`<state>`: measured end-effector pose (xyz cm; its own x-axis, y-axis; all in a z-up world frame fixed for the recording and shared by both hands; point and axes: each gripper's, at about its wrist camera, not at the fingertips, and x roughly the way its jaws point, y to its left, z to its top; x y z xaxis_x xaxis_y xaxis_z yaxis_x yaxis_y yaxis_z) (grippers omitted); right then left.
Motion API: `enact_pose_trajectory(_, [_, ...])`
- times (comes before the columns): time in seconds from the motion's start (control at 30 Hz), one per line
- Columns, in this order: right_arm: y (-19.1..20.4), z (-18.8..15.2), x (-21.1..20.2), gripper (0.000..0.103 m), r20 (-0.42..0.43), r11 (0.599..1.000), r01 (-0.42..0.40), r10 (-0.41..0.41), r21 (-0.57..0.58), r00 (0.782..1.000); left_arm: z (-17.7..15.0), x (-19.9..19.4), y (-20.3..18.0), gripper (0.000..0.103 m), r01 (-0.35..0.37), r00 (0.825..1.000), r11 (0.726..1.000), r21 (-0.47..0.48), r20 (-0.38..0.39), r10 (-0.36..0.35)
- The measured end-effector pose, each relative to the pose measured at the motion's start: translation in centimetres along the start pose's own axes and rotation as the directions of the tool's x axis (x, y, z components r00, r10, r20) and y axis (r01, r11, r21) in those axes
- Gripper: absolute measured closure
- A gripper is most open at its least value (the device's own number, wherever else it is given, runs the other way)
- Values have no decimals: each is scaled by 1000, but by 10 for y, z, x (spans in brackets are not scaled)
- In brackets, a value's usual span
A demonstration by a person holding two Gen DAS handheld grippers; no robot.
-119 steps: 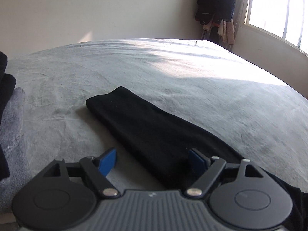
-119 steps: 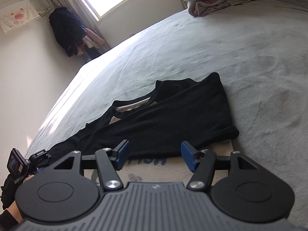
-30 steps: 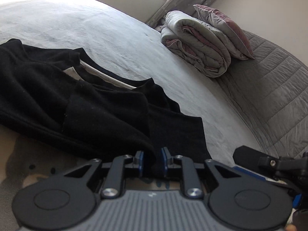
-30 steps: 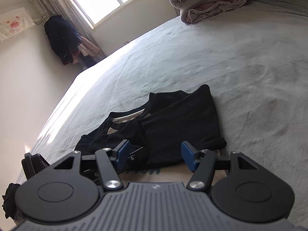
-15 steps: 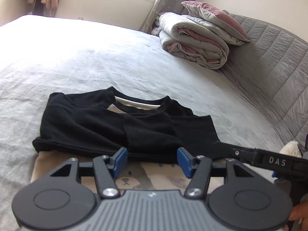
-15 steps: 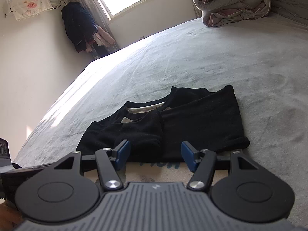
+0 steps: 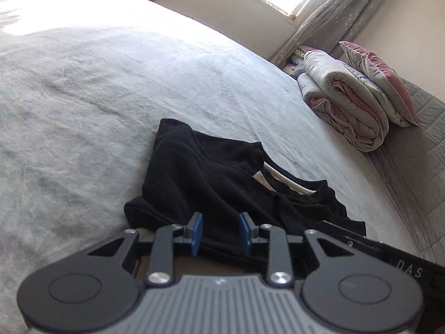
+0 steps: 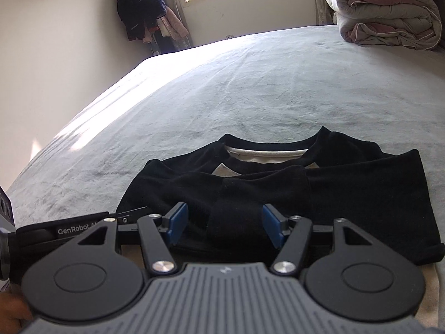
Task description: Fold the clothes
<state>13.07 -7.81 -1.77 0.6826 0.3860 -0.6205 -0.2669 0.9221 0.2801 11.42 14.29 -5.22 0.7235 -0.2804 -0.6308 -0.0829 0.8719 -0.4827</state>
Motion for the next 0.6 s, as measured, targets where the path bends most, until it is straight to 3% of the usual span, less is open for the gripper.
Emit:
enact_pose_trajectory(0.13, [10,-9,26,41,-43,994,81,-84,-68,996,2,3,3,75,-23,998,999,-40,-55,21])
enact_pose_trajectory(0.2, [7,-14,31,61,-40,987,136,-140,-90,989,2,3,5,75,-28,997,998,-57,-72,24])
enact_pose_trajectory(0.23, [4,-13,28,64,-36,987,136,-139,-80,990,2,4,6,76,-31,997,997,-65,-78,25])
enact_pose_trajectory(0.3, [-5,-11,22,81,-28,992,121,-122,-48,992,2,5,7,80,-37,996,996,-77,-86,30])
enact_pose_trajectory(0.37, [-15,-8,14,89,-19,994,110,-110,-12,994,2,5,8,80,-35,996,996,-79,-90,28])
enact_pose_trajectory(0.6, [-63,2,-24,91,27,982,180,-182,57,983,2,4,8,80,-39,994,996,-82,-104,31])
